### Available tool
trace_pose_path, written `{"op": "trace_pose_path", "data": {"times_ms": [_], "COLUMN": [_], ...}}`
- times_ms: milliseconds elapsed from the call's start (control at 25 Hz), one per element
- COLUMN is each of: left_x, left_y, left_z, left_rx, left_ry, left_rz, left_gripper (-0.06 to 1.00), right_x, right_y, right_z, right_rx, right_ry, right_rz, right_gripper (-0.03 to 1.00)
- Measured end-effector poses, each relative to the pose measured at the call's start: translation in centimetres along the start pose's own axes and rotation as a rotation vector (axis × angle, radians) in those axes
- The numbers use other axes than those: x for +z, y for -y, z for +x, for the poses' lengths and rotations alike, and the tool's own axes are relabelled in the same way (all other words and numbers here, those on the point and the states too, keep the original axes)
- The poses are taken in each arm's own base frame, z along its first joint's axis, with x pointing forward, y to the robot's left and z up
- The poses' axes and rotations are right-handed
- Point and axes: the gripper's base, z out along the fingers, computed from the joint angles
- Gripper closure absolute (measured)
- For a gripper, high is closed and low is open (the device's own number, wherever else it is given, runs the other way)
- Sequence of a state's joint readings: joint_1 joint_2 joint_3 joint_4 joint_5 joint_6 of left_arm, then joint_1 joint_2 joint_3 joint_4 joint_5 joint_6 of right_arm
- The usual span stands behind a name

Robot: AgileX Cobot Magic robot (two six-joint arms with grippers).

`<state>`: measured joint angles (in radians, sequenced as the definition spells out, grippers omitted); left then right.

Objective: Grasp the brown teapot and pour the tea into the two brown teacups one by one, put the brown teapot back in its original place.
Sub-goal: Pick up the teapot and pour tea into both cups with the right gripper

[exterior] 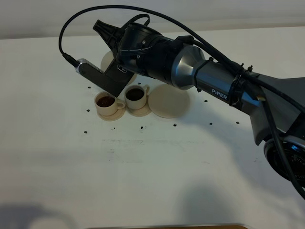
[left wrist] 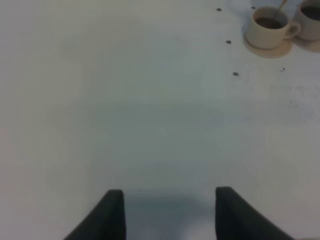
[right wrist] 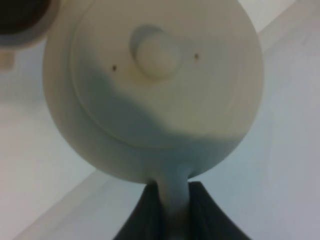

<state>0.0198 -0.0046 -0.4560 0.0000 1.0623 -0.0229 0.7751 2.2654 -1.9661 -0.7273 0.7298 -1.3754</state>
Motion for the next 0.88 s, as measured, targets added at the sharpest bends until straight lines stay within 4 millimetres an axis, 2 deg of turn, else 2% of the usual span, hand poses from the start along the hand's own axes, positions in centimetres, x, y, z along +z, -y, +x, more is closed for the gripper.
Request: {"op": "trace_pose_path", "data": {"times_ms": [880], "left_x": [0.0], "left_y": [0.0], "left_z": [0.0], "left_rx": [0.0], "left_ry": [0.0], "left_rz": [0.0], "left_gripper": [0.47], "right_x": [0.21], "right_y": [0.09], "right_z": [-0.91], "right_rx": [-0.036], "right_ry": [-0.005], "right_rz": [0.0], "right_gripper": [0.88]}}
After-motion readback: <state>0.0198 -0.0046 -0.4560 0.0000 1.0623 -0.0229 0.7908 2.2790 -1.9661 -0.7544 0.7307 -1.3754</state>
